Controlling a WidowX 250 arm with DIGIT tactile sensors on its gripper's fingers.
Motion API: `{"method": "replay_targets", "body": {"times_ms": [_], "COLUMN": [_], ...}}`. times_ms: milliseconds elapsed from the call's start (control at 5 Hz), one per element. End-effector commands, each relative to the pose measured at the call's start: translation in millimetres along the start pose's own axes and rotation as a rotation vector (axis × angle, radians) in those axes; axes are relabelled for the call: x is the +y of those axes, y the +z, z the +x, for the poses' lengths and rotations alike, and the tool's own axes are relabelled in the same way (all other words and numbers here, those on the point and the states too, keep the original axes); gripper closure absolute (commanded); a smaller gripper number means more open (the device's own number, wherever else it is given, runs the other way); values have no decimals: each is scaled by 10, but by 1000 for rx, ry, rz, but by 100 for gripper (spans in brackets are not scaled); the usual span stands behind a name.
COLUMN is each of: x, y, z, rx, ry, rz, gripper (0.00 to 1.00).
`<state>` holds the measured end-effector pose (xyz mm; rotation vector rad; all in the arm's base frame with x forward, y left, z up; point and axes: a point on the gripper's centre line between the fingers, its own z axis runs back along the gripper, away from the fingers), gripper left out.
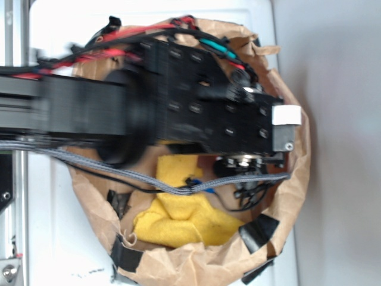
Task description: Grab the red paper.
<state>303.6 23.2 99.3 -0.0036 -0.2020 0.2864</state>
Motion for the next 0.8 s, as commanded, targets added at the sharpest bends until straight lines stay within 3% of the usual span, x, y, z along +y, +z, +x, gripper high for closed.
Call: {"method": "replay_targets", "body": {"times_ms": [0, 200, 600], "x": [173, 184, 85], "y": [525, 661, 1087], "z": [-159, -227, -299], "rx": [-61, -27, 93], "ry": [-7, -12, 20], "rz": [-59, -75, 107], "gripper": [100, 100, 100]}}
